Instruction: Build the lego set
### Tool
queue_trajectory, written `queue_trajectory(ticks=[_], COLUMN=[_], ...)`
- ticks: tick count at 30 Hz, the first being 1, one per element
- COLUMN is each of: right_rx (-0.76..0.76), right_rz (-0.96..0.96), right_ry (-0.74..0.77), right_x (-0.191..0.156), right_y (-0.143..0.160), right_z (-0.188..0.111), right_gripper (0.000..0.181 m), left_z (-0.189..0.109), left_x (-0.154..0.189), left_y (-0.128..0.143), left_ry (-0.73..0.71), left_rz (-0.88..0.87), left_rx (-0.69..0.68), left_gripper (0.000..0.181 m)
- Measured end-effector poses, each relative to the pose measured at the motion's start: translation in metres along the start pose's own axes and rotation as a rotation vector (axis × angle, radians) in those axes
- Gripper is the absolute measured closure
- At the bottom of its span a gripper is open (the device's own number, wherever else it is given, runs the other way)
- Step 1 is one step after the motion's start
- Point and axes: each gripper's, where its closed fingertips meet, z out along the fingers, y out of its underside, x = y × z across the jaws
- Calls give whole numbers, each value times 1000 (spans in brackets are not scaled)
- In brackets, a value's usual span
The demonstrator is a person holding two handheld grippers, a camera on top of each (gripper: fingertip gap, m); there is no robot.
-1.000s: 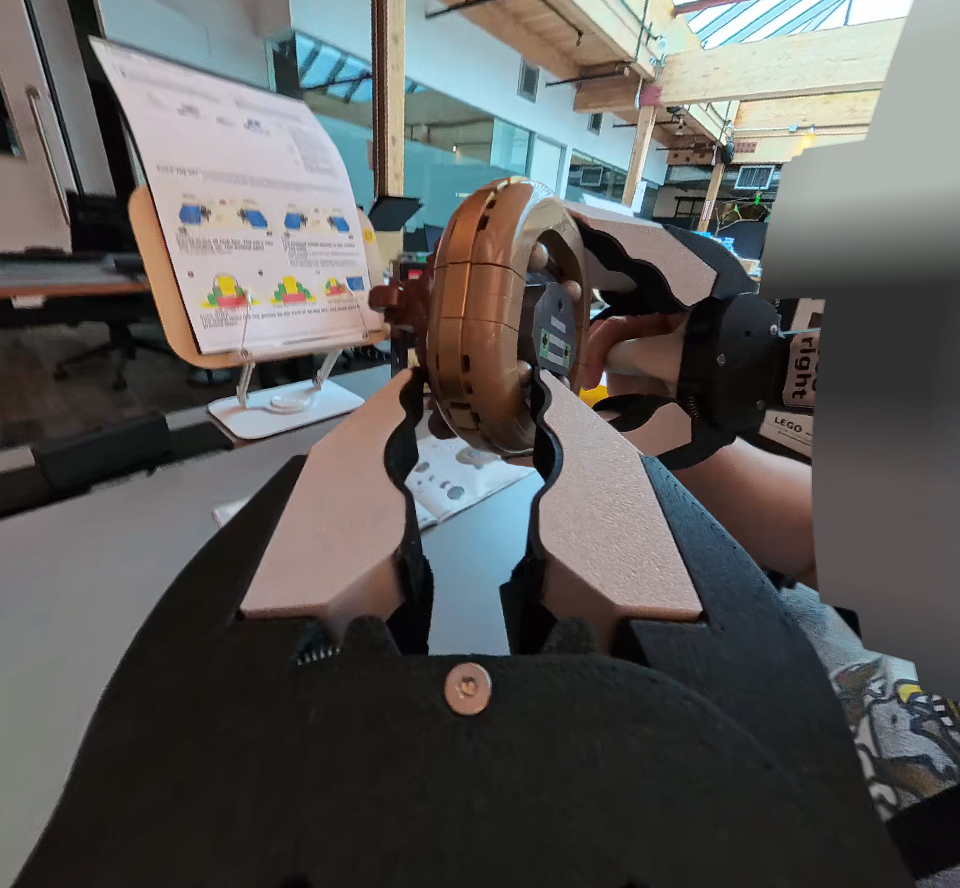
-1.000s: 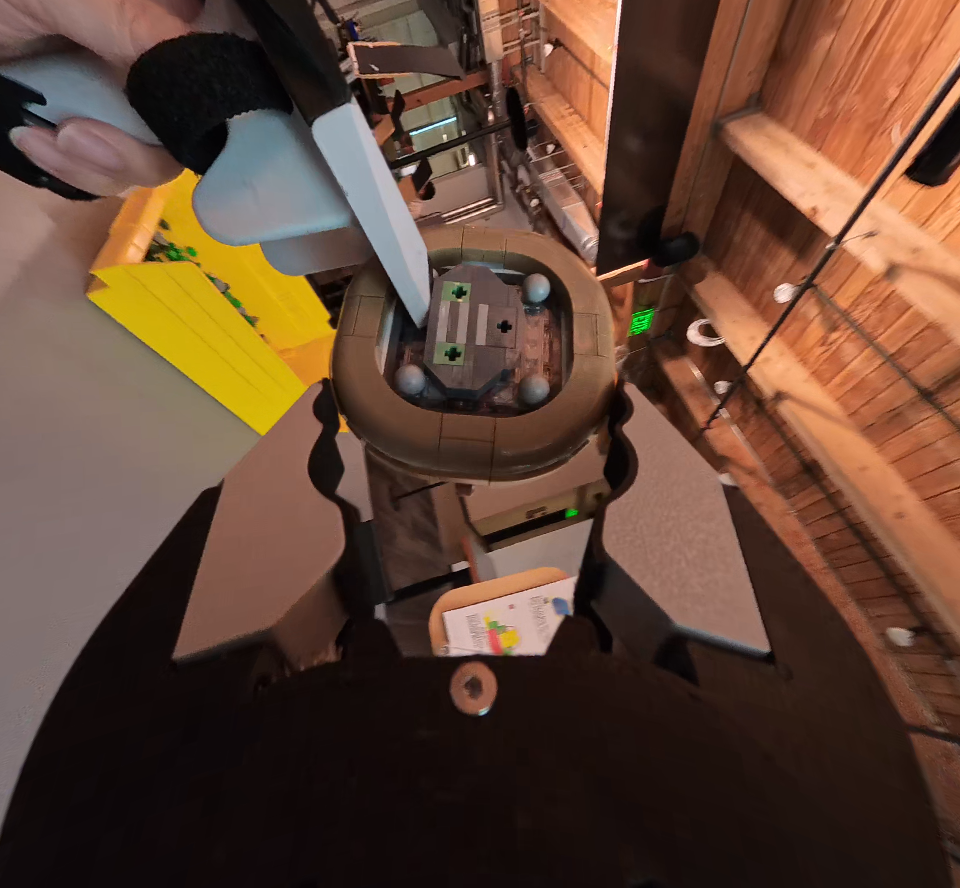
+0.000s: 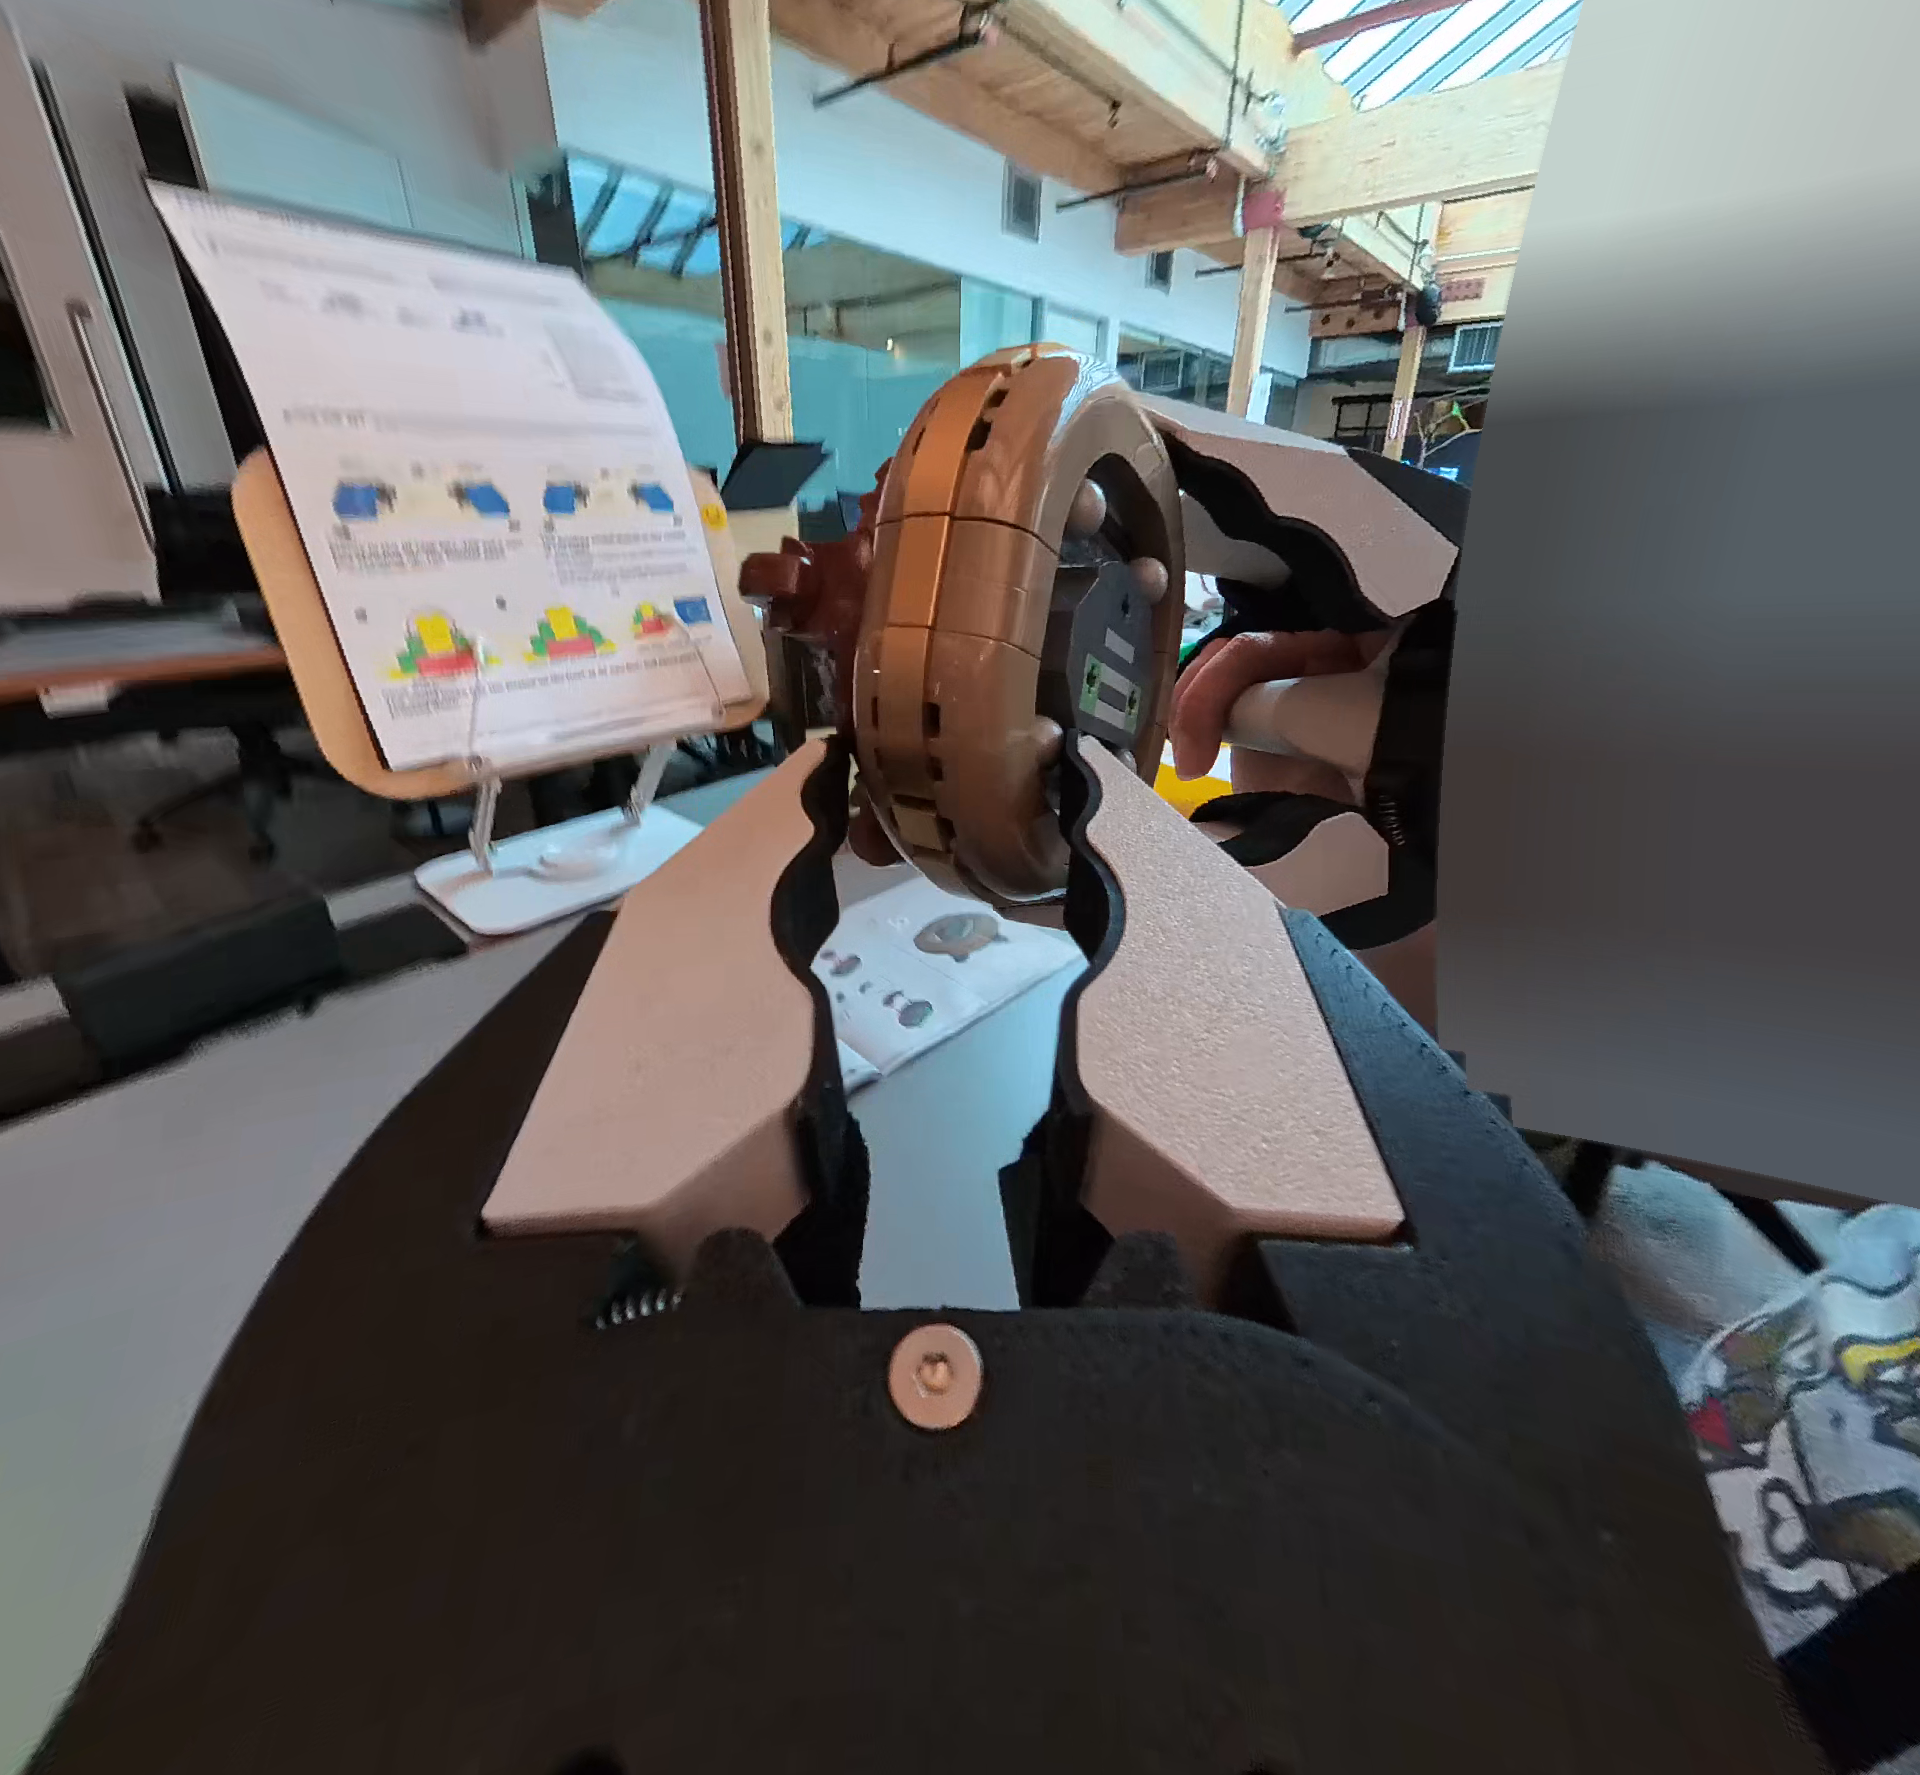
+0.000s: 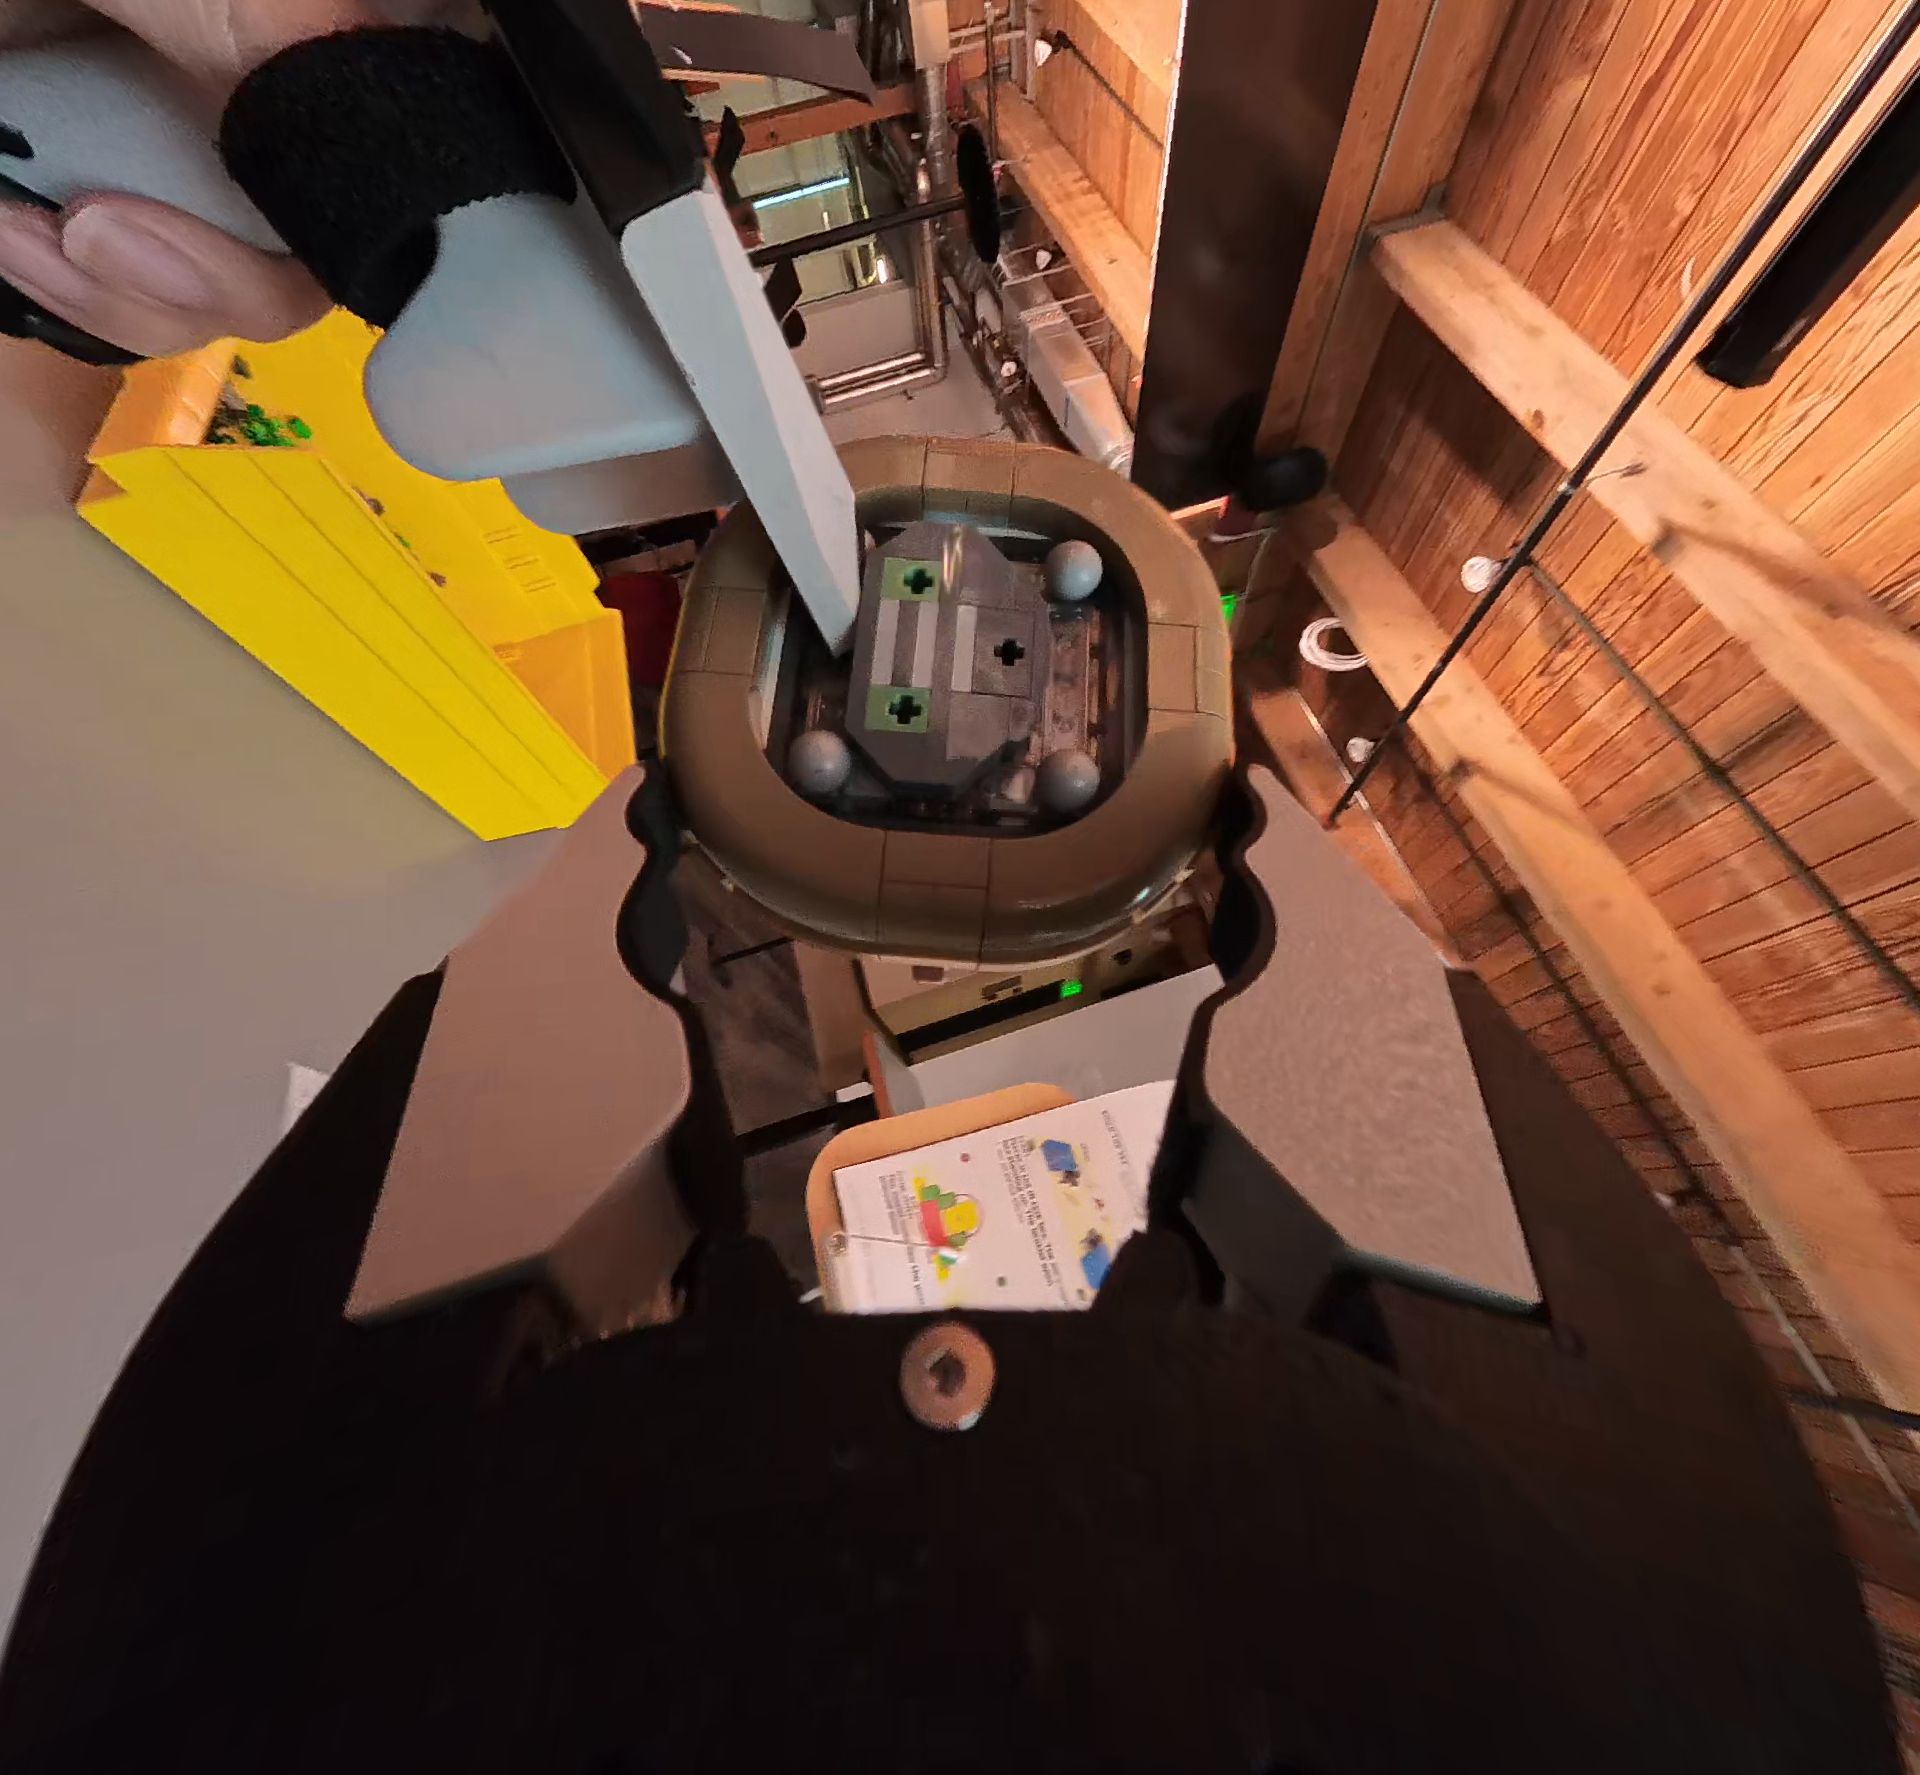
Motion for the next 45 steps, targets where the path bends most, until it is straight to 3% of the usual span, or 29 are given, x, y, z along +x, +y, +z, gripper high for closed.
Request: queue_trajectory(ticks=[1,26,34,45], right_rx=[-5,-48,-62,-46], right_rz=[20,410,580,526], right_ry=[-11,-190,-293,-287], right_x=[-1,-39,-59,-72], right_y=[2,43,67,75], right_z=[1,16,19,15], right_gripper=[78,78,78,78], left_z=[1,14,25,29], left_x=[-1,-34,-47,-50], left_y=[1,46,72,92], left_ry=[-2,-37,-36,30], left_rz=[-20,-362,-585,-632], left_rx=[-13,-212,-294,-249], left_gripper=[142,142,142,142])
